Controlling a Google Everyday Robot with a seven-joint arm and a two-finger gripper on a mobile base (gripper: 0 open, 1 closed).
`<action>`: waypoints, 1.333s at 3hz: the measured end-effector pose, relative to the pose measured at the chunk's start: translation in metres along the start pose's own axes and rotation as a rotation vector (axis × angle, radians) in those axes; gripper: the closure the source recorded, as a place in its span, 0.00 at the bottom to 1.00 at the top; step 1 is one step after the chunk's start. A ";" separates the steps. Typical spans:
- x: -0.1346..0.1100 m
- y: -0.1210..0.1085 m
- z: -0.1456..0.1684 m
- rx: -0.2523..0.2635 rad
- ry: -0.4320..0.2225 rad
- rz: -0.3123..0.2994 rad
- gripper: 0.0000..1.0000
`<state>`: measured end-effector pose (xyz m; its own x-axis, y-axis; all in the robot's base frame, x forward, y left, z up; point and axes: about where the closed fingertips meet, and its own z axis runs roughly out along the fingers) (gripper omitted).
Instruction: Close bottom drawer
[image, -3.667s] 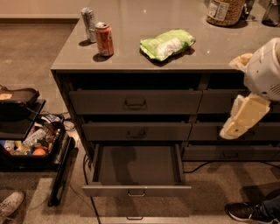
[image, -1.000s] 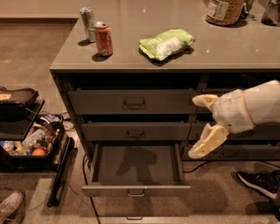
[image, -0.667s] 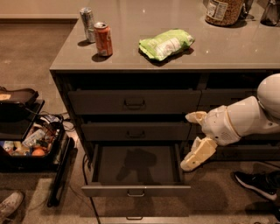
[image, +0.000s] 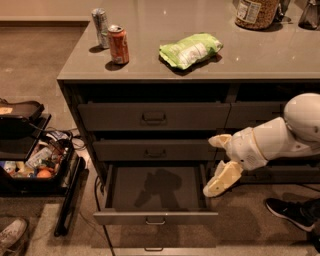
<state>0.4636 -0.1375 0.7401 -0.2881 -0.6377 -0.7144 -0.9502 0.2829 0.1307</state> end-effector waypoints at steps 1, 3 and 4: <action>0.029 -0.006 0.040 -0.071 -0.011 0.049 0.00; 0.030 -0.001 0.046 -0.098 -0.011 0.057 0.00; 0.046 0.020 0.065 -0.150 -0.019 0.098 0.00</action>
Offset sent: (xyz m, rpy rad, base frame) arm 0.0018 0.0075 -0.0396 0.0290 0.0617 0.0130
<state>0.4388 -0.1148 0.6650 -0.3793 -0.5982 -0.7059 -0.9251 0.2320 0.3005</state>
